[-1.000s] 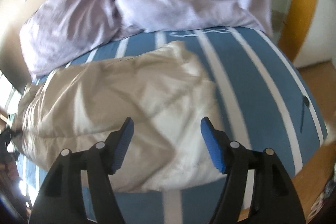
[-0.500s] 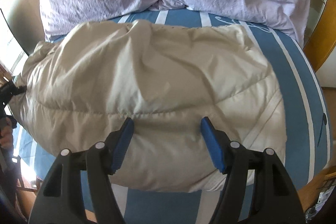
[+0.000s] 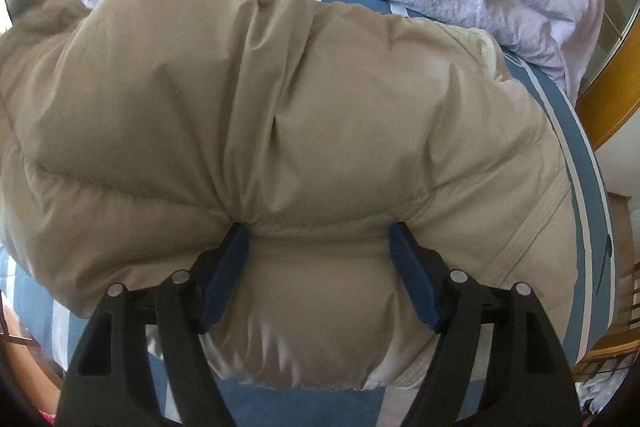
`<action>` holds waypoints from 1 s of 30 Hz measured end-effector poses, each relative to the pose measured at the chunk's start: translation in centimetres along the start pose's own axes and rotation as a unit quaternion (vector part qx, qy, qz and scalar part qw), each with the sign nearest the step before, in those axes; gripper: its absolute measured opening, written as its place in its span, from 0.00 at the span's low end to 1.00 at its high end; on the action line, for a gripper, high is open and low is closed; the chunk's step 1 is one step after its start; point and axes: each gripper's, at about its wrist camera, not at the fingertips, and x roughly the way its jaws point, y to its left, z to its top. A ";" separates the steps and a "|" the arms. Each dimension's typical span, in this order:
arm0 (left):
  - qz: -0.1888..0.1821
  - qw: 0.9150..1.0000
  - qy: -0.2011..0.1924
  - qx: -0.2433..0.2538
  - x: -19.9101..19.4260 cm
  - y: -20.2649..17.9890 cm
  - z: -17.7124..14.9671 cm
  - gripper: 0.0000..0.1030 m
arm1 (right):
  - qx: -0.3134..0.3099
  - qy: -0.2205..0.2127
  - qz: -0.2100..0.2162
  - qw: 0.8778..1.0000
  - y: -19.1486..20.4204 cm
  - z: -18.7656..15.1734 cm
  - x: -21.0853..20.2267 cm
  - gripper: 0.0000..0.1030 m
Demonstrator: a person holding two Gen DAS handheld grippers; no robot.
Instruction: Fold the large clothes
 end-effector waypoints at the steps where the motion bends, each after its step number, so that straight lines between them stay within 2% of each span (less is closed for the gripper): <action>1: -0.015 1.000 -0.001 0.010 -0.4 -1.3 -0.1 0.27 | -0.001 0.000 -0.003 1.000 0.1 -0.1 0.1 0.72; 8: -0.097 0.992 0.012 0.076 -2.2 -9.2 -2.2 0.27 | 0.003 0.004 -0.006 1.000 0.3 -0.2 0.6 0.72; 16: -0.164 0.969 0.063 0.175 -1.8 -18.5 -7.7 0.27 | 0.014 0.005 -0.002 1.000 -0.1 0.2 1.0 0.73; 22: -0.178 0.951 0.107 0.228 0.2 -22.2 -12.2 0.27 | 0.020 -0.006 0.009 1.000 -0.6 -0.3 0.6 0.73; 30: -0.156 0.933 0.145 0.291 4.0 -25.4 -16.2 0.27 | 0.035 -0.034 0.045 0.998 -2.6 -1.2 -1.0 0.69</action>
